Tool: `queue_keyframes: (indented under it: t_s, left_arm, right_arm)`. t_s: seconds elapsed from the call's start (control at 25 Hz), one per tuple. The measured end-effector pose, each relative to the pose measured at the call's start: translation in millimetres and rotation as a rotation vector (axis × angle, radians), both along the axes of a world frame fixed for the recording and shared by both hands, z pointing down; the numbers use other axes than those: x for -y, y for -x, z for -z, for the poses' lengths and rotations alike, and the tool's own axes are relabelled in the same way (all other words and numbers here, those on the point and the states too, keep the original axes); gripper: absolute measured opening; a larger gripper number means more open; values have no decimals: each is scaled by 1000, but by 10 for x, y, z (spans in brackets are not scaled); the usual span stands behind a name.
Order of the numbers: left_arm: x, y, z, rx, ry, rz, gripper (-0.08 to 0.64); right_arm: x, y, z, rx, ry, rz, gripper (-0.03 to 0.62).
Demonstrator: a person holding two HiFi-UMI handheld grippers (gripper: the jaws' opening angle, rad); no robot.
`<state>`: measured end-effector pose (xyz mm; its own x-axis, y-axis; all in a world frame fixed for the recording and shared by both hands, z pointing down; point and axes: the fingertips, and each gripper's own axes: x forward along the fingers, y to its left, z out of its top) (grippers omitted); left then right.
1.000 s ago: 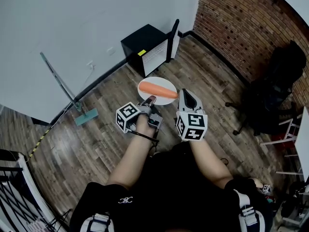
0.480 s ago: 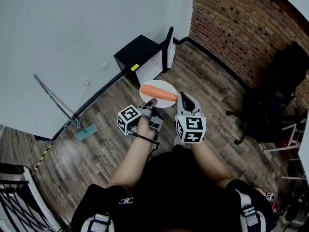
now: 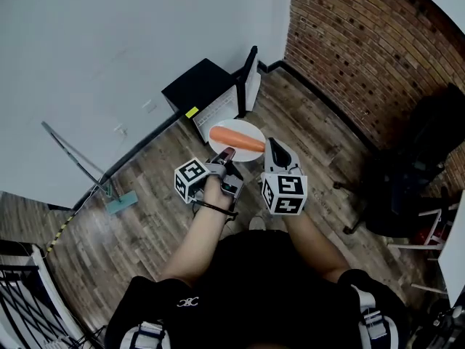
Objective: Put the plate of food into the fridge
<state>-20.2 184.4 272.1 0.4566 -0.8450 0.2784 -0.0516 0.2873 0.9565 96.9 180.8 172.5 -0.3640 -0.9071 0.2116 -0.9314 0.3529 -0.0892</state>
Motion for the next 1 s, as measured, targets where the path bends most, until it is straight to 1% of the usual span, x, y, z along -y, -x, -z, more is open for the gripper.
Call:
queue_keyframes:
  t_s: [0.24, 0.4, 0.6, 0.76, 1.0]
  left_arm:
    - [197, -5, -76, 12, 8, 46, 23]
    - [307, 51, -123, 8, 19, 76, 23]
    - [560, 111, -184, 10, 16, 74, 23]
    - [854, 180, -250, 4, 7, 66, 23]
    - [1514, 368, -233, -16, -12, 57, 23]
  right_arm:
    - [307, -72, -38, 14, 3, 38, 14]
    - [427, -45, -77, 5, 8, 63, 14]
    - [651, 5, -101, -1, -3, 64, 13]
    - [954, 80, -132, -4, -9, 60, 14]
    - [1538, 285, -127, -24, -16, 56, 13]
